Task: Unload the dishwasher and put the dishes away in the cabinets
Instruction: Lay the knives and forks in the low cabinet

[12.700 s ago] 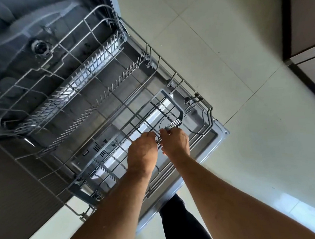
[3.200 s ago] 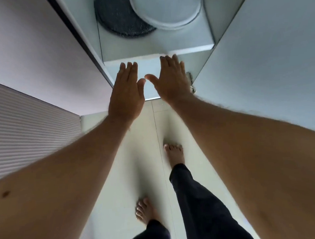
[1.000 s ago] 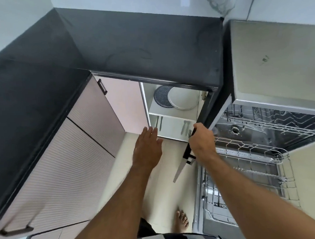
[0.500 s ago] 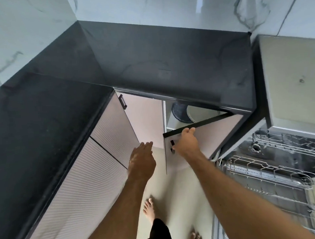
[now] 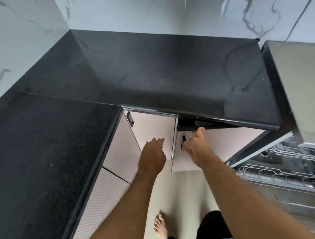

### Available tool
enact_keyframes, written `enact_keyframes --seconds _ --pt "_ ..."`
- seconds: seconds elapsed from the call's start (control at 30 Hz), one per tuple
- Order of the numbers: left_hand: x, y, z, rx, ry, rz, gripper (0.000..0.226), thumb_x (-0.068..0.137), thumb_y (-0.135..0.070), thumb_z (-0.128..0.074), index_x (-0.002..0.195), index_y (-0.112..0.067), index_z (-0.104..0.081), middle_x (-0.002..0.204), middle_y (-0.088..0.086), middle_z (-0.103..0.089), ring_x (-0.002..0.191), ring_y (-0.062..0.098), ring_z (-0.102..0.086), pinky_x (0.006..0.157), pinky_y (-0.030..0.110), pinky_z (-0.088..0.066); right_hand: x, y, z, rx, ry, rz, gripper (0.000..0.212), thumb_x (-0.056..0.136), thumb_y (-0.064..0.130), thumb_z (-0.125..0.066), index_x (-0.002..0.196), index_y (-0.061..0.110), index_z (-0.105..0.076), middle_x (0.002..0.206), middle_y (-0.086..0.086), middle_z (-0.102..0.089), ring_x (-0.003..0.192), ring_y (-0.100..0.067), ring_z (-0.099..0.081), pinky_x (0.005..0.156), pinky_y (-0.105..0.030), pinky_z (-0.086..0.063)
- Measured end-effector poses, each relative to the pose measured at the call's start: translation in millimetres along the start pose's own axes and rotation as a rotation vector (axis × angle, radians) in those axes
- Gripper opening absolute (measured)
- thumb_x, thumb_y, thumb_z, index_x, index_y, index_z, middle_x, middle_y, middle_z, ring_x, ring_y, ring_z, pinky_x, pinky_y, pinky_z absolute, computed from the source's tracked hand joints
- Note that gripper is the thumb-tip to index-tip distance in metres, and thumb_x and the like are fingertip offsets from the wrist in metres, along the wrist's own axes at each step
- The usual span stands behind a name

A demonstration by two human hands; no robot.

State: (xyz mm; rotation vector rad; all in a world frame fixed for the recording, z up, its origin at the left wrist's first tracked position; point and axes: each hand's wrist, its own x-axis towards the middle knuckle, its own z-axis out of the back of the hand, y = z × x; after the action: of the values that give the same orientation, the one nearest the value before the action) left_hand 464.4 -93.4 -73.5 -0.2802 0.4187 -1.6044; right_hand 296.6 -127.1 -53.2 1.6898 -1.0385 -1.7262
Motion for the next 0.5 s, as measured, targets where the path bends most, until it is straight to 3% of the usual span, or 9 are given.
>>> enact_keyframes --seconds 0.07,0.1,0.13,0.17,0.2,0.27,0.33,0.5 --pt "2 7 -5 -0.036 0.015 0.010 0.049 0.096 -0.003 -0.036 0.143 -0.008 -0.046 0.144 0.009 -0.051 0.141 0.025 -0.037 0.117 0.036 -0.023 8 -5 -9 0.183 -0.034 0.036 0.079 0.097 -0.012 -0.030 0.157 0.035 -0.005 0.162 -0.002 -0.020 0.142 -0.031 -0.034 0.116 -0.050 -0.032" --pt "2 10 -8 -0.048 0.022 0.010 0.050 0.095 -0.004 -0.034 0.142 -0.008 -0.047 0.143 0.010 -0.053 0.140 0.026 -0.038 0.117 0.037 -0.025 11 -6 -15 0.181 -0.105 0.047 0.071 0.100 -0.001 -0.034 0.158 0.029 -0.005 0.160 -0.004 -0.022 0.145 -0.033 -0.029 0.118 -0.052 -0.028" --pt "2 15 -11 -0.058 0.028 0.014 0.051 0.094 -0.006 -0.032 0.142 -0.007 -0.048 0.142 0.010 -0.054 0.139 0.026 -0.040 0.116 0.037 -0.026 17 -12 -19 0.268 -0.088 0.085 0.069 0.099 0.017 -0.041 0.158 0.016 -0.005 0.158 -0.012 -0.021 0.146 -0.038 -0.024 0.119 -0.054 -0.024" --pt "2 19 -14 -0.066 0.030 0.018 0.051 0.093 -0.007 -0.032 0.141 -0.008 -0.049 0.141 0.010 -0.054 0.139 0.026 -0.040 0.115 0.036 -0.026 26 -16 -23 0.343 -0.055 0.109 0.083 0.091 0.034 -0.046 0.155 0.000 -0.005 0.157 -0.025 -0.016 0.146 -0.045 -0.019 0.120 -0.055 -0.021" --pt "4 22 -16 -0.073 0.031 0.026 0.050 0.094 -0.006 -0.033 0.142 -0.008 -0.048 0.142 0.009 -0.053 0.139 0.025 -0.039 0.115 0.034 -0.025 32 -16 -26 0.328 -0.059 0.174 0.090 0.086 0.038 -0.047 0.152 -0.007 -0.006 0.156 -0.032 -0.012 0.146 -0.048 -0.017 0.120 -0.055 -0.020" --pt "10 27 -16 -0.094 0.040 0.065 0.049 0.097 -0.004 -0.036 0.144 -0.011 -0.046 0.146 0.006 -0.050 0.143 0.021 -0.034 0.115 0.028 -0.022 30 -1 -39 0.563 -0.108 0.152 0.065 0.095 0.008 -0.041 0.155 0.013 -0.017 0.158 -0.015 -0.024 0.143 -0.039 -0.029 0.117 -0.053 -0.029" --pt "19 28 -13 -0.119 0.042 0.070 0.052 0.096 -0.001 -0.037 0.146 -0.013 -0.043 0.149 0.005 -0.047 0.145 0.018 -0.029 0.116 0.029 -0.024 43 11 -44 0.666 -0.223 0.039 0.072 0.094 -0.017 -0.027 0.148 0.030 -0.034 0.151 0.000 -0.038 0.137 -0.030 -0.041 0.112 -0.049 -0.037" --pt "43 19 -2 -0.141 0.035 0.012 0.056 0.094 0.003 -0.037 0.148 -0.012 -0.040 0.151 0.004 -0.043 0.147 0.018 -0.023 0.116 0.027 -0.023 61 25 -50 0.784 -0.221 -0.054 0.077 0.088 -0.023 -0.022 0.145 0.024 -0.042 0.147 -0.008 -0.047 0.132 -0.031 -0.047 0.107 -0.045 -0.043"
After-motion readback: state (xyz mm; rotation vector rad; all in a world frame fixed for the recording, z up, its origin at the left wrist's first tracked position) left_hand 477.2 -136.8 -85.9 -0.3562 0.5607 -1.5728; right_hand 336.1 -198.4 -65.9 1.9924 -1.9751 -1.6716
